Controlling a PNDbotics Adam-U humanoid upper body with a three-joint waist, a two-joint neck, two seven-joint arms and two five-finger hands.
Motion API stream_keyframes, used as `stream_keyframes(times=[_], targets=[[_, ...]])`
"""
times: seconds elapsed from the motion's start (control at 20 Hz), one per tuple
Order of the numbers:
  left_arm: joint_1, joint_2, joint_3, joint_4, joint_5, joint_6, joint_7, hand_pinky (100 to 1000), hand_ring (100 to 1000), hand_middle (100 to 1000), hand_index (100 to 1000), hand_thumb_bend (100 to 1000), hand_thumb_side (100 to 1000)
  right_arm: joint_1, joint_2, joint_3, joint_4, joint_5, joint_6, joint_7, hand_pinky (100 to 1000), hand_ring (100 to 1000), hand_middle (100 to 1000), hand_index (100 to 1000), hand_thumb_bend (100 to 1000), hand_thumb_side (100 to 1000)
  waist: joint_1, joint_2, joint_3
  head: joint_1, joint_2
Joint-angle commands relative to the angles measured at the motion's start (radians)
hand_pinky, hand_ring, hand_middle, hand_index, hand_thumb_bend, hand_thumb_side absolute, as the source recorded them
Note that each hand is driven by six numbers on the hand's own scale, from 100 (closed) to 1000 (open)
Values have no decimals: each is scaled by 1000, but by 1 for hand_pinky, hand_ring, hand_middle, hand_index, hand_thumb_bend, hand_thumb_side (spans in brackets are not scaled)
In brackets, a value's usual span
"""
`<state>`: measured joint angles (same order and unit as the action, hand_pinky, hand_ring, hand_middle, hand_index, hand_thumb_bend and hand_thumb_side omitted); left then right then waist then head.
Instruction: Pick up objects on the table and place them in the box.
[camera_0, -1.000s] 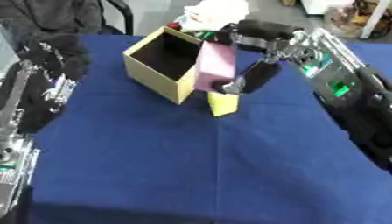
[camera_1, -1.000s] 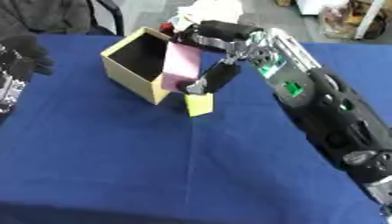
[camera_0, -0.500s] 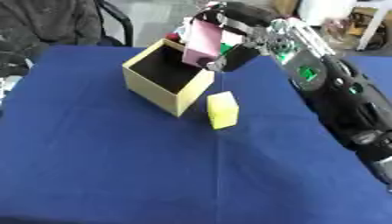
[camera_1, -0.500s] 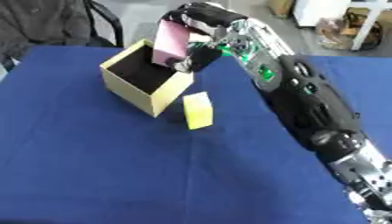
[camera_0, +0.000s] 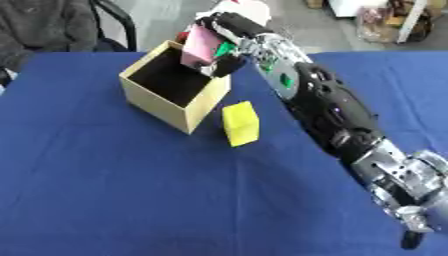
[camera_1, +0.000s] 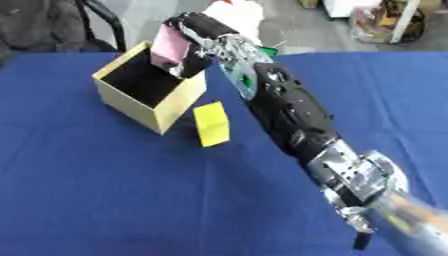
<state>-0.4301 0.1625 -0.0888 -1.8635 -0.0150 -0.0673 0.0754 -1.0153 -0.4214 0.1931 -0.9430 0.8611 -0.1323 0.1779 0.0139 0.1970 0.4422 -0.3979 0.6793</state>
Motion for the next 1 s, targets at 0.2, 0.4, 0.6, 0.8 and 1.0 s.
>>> stream_keyframes(times=[0.2,0.4,0.6,0.8,1.0], targets=[[-17,2,-5,-13,8,0,-28,620,650,639,819,272,601,-33,25,2,32,37,-34,-2,826,790,704,898,162,363,8,-10,12,-24,20],[-17,1,-8,-10,8,1,-40,620,651,639,819,273,604,-29,41,10,41,35,-60,83,850,837,839,955,217,408,7,-9,13,-25,27],[-18,2,-8,-9,7,1,-47,620,651,640,820,273,605,-28,44,13,29,31,-65,113,859,855,887,980,302,436,5,-9,10,-19,28],[-19,3,-8,-8,4,2,-52,620,651,640,820,274,606,-30,41,15,0,22,-57,99,865,864,923,994,384,456,4,-12,6,-15,28],[-18,4,-9,-7,2,3,-56,621,651,640,820,274,607,-31,37,27,-37,14,-59,104,868,868,938,1000,424,458,4,-15,3,-13,28]])
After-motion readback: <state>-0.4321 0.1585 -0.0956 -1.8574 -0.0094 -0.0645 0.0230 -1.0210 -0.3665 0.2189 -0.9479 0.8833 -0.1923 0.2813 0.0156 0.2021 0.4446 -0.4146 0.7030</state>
